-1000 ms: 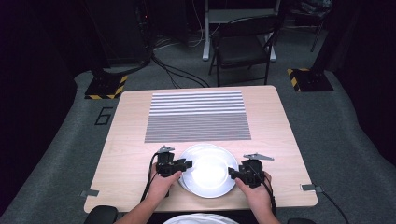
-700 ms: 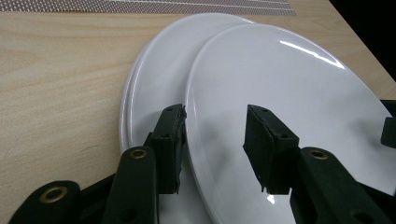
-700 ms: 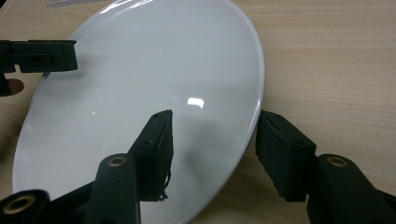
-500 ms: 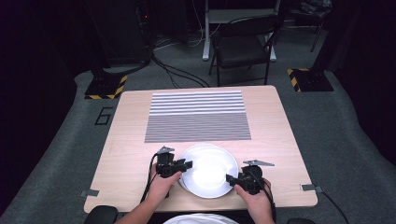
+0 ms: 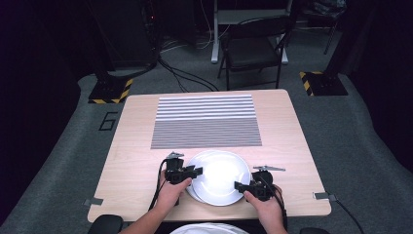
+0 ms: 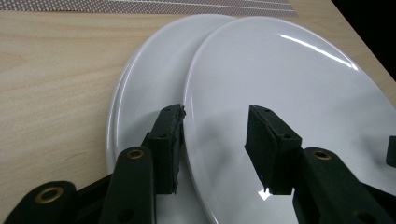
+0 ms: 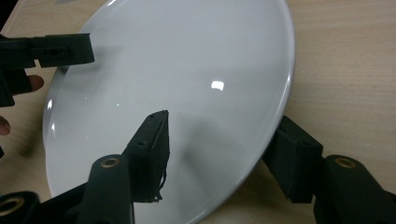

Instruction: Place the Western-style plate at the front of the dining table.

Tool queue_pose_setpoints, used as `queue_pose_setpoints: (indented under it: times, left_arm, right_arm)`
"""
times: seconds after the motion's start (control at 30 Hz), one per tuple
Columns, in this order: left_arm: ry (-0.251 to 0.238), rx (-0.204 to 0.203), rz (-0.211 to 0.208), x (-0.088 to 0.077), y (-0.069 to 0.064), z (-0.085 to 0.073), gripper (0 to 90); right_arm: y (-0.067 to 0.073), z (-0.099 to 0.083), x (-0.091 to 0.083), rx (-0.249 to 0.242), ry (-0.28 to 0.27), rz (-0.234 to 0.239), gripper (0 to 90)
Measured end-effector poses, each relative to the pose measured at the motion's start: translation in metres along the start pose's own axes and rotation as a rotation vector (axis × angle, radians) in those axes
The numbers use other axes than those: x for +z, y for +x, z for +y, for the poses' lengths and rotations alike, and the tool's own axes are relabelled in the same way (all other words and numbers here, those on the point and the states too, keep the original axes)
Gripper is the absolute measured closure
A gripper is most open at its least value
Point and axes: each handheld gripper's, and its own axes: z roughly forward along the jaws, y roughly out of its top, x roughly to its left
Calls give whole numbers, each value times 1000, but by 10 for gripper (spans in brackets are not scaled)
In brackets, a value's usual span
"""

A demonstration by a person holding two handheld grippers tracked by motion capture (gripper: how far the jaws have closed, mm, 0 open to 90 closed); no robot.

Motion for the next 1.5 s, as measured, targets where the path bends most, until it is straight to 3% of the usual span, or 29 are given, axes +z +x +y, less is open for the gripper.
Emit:
queue_pose_setpoints:
  times: [0.33,0.5,0.73,0.93,1.2,1.5]
  left_arm:
    - [5,-17,-19,12,-5,7,557]
    - [24,9,-12,15,-9,8,611]
    - [28,24,-11,15,-9,8,632]
    - [28,26,-15,13,-10,8,635]
    - [20,27,-22,12,-10,7,637]
    - [19,35,-44,4,-18,1,607]
  right_arm:
    - [-22,29,2,45,-42,-13,436]
    - [-30,36,1,21,-60,-31,471]
    - [-33,35,-5,5,-80,-56,505]
    - [-38,28,-20,-16,-90,-109,571]
    - [-38,24,-19,-17,-100,-112,664]
    - [-37,17,-13,-3,-96,-112,648]
